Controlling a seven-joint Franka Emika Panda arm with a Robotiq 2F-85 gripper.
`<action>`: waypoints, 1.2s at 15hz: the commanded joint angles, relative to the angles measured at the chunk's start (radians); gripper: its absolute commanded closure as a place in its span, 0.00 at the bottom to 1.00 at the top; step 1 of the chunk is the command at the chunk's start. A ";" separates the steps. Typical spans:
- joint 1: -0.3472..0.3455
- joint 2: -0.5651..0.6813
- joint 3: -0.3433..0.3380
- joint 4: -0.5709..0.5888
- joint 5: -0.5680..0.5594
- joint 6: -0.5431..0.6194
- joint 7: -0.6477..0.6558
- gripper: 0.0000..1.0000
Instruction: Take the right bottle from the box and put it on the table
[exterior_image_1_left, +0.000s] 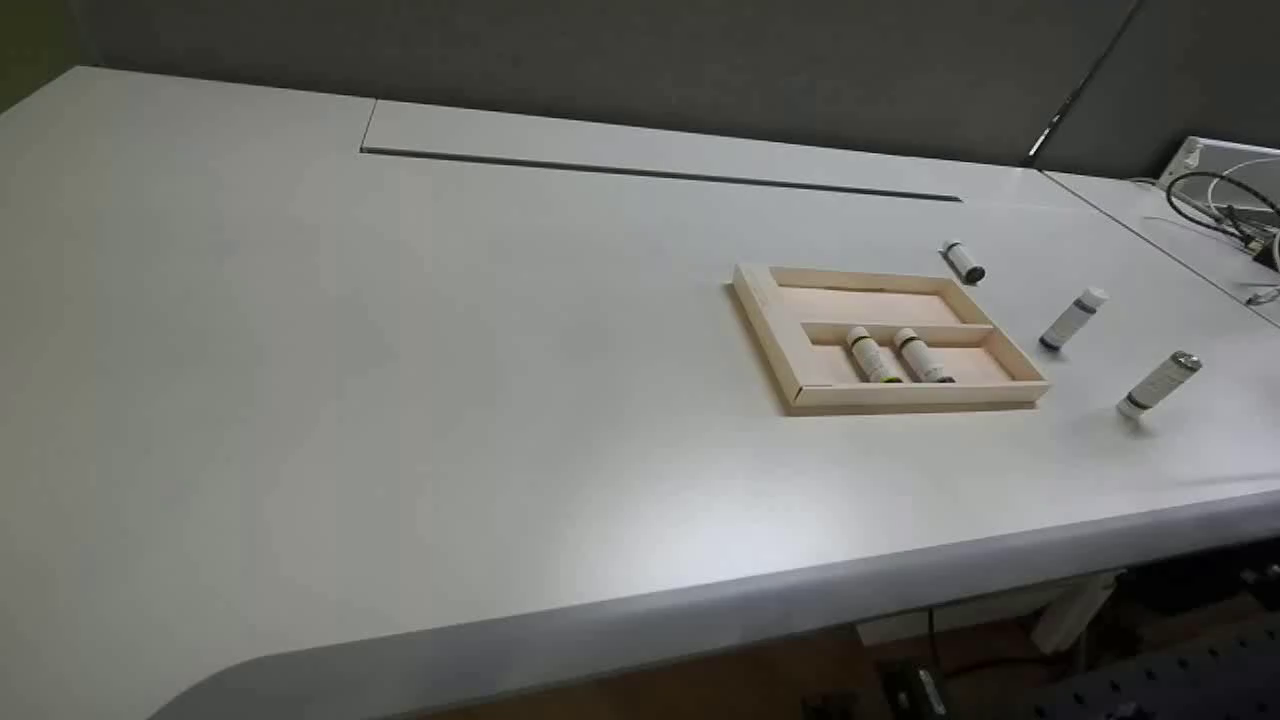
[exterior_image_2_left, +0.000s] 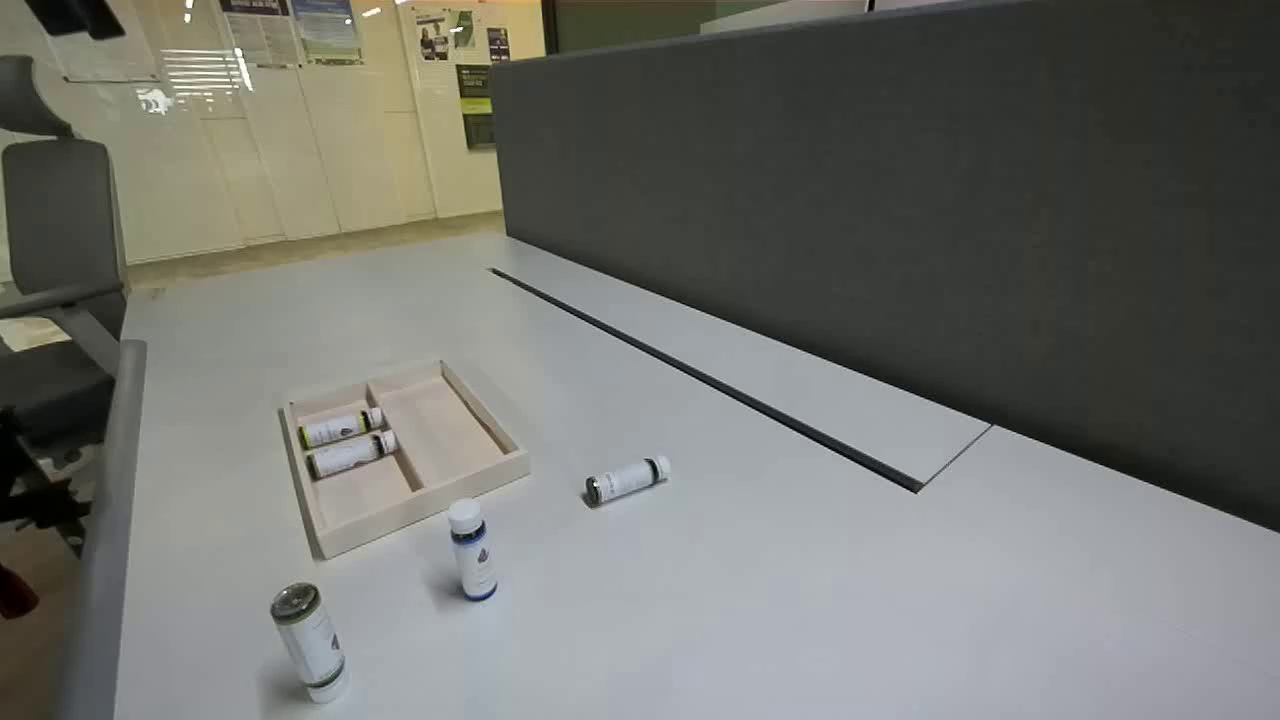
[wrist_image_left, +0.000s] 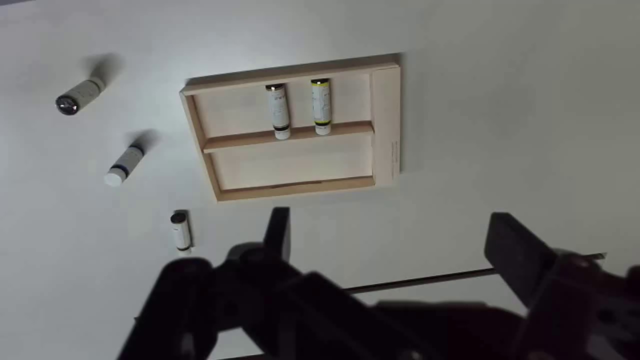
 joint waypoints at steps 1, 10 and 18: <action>0.006 0.001 -0.006 0.002 -0.006 -0.003 0.004 0.00; 0.005 0.001 -0.006 0.002 -0.006 -0.003 0.004 0.00; 0.012 0.383 -0.249 0.146 0.080 -0.043 -0.347 0.00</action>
